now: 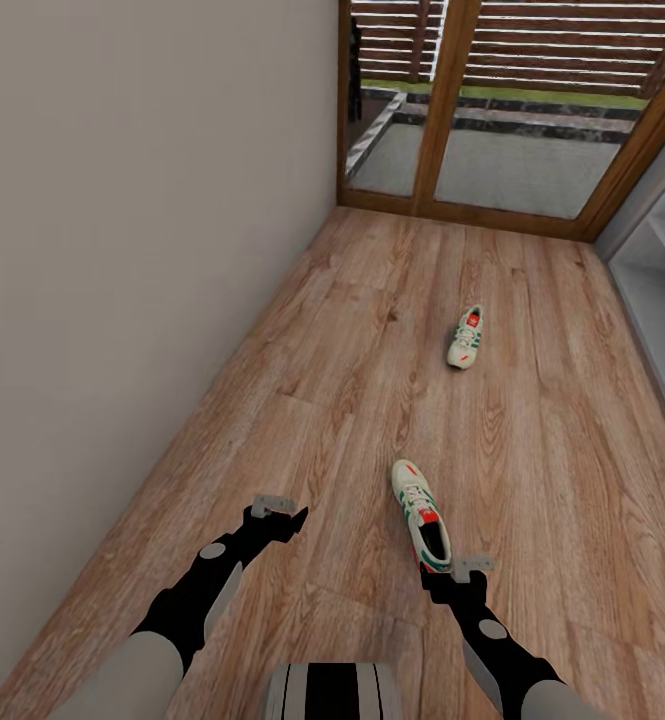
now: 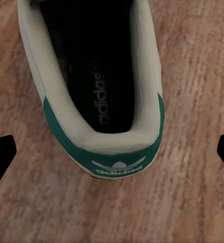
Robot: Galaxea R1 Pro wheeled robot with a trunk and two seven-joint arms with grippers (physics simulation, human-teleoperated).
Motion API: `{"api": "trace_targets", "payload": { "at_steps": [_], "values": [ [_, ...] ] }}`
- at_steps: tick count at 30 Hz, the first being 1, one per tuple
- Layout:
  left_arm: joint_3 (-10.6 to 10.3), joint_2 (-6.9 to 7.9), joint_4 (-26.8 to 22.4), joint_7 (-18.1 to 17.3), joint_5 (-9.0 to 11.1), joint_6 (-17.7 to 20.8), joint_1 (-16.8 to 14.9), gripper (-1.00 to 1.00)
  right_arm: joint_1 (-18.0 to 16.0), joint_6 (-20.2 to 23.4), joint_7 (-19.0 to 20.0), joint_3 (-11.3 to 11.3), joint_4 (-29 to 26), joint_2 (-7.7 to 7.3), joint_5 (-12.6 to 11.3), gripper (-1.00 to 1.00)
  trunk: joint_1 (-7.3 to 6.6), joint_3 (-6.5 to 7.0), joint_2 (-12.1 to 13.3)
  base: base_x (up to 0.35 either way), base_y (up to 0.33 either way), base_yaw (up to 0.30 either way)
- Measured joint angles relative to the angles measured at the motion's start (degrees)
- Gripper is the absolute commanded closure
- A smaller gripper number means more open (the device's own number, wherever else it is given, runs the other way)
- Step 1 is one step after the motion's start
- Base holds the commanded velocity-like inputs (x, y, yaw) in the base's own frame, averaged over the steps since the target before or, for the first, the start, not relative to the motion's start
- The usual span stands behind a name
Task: Pick up the two gym shoes and the two sandals from the corridor floor and place them onto the hallstand (shoe rack) in the corridor, making sure they are on the rack and not on the floor. Arrange them so the two gym shoes are next to each other and the two sandals are next to each other.
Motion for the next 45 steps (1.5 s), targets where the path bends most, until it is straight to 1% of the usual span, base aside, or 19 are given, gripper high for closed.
{"api": "trace_targets", "payload": {
  "at_steps": [2, 5, 8, 13, 25, 33, 45],
  "values": [
    [0.0, 0.02, -0.5, 0.1, 0.0, -0.5, 0.1, -1.0, 0.0, 0.0, 0.0, 0.0, 0.0, 0.0, 0.0, -1.0, 0.0, 0.0, 0.0, 0.004, 0.0, 0.0],
    [0.1, 0.11, -2.0, 0.2, 0.0, -3.8, 0.3, -1.0, 0.0, 0.0, 0.0, 0.0, 0.0, 0.0, 0.0, -1.0, 0.0, 0.0, 0.0, 0.002, 0.0, 0.0],
    [0.1, 0.16, -2.5, 0.3, -0.1, -6.1, 0.3, -1.0, 0.0, 0.0, 0.0, 0.0, 0.0, 0.0, 0.0, -1.0, 0.0, 0.0, 0.0, 0.0, 0.0, 0.0],
    [-0.1, 0.21, -2.9, 0.3, -0.1, -7.8, 0.4, -1.0, 0.0, 0.0, 0.0, 0.0, 0.0, 0.0, 0.0, -1.0, 0.0, 0.0, 0.0, 0.0, 0.0, 0.0],
    [-0.3, 0.33, -3.0, 0.2, 0.0, -8.7, 0.4, -1.0, 0.0, 0.0, 0.0, 0.0, 0.0, 0.0, 0.0, -1.0, 0.0, 0.0, 0.0, 0.002, 0.0, 0.0],
    [-0.4, 0.26, -3.0, 0.4, 0.0, -8.7, 0.4, -1.0, 0.0, 0.0, 0.0, 0.0, 0.0, 0.0, 0.0, -1.0, -0.01, 0.0, 0.0, 0.143, 0.057, 0.0],
    [-0.3, 0.21, -2.9, 0.4, -0.1, -8.7, 0.3, -1.0, 0.0, 0.0, 0.0, 0.0, 0.0, 0.0, 0.0, -1.0, 0.0, 0.0, 0.0, 0.011, 0.004, 0.0]
  ]
}}
